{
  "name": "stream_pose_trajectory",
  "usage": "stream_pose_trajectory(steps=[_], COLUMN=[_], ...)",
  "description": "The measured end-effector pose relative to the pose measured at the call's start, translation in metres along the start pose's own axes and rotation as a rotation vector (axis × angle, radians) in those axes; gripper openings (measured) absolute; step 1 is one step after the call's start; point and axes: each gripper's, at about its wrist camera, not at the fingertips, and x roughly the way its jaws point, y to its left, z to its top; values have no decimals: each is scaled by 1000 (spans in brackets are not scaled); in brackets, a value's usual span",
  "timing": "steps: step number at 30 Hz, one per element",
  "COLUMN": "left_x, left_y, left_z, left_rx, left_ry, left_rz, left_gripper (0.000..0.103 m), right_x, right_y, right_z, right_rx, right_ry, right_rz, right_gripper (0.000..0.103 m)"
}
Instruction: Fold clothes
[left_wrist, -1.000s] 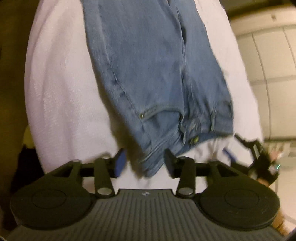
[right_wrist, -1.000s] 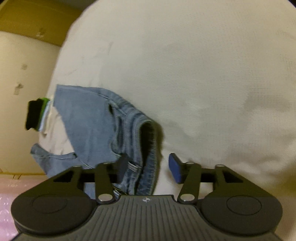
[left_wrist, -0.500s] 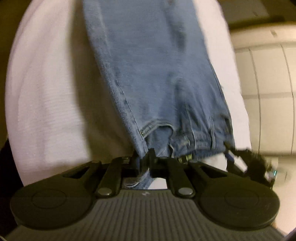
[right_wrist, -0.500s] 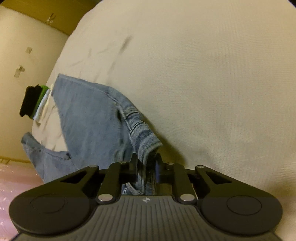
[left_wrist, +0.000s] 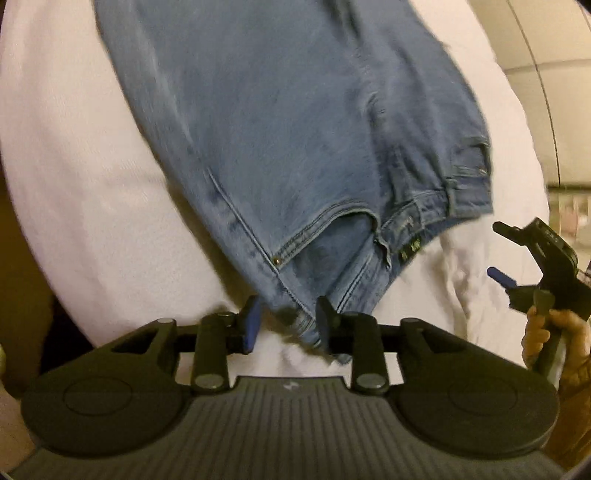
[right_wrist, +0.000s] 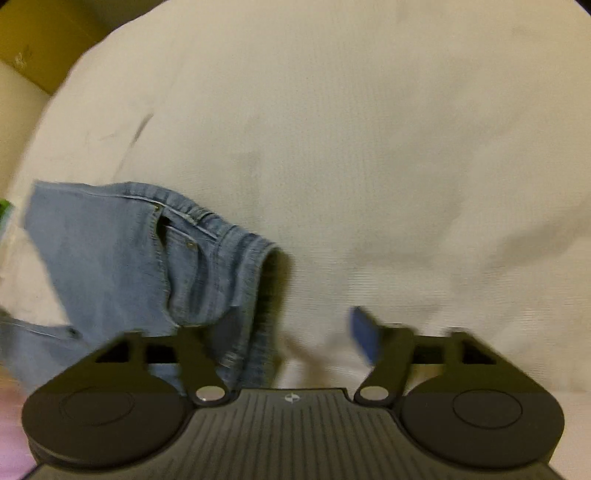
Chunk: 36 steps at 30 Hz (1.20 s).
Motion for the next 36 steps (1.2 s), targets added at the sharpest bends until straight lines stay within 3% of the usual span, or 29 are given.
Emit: stream_pose_trajectory(steps=[6,12,16,21,23,25,31,36], left_x=[-56,-123,-162,-214,-236,-252,-251,-237], left_y=[24,69,106,148,167,187,211,200], left_z=[39,98,144,205,224,241,278,303], left_rx=[45,40,110,282,335,361,387,427], left_ry=[-50,-141,-160,-169,-176,-170,-102,-52], left_rz=[175,210,227,283,305,313,287,242], left_gripper=[30,30,30,30,40,42,41,41], right_x=[-22,-23,-28,-19,-16,-15,-26,-38], right_y=[35,103,148,219,249,281,345,342], right_z=[-68,-134,-156,-184,-199,-214,-243,-238], right_rx=[-84,-119,-122,24,90,137,118,193], right_ry=[160,238,188,71,58,53,42,25], right_rz=[59,79,74,48,45,49,32,-50], right_gripper=[83,83,83,83,83,83,83,88])
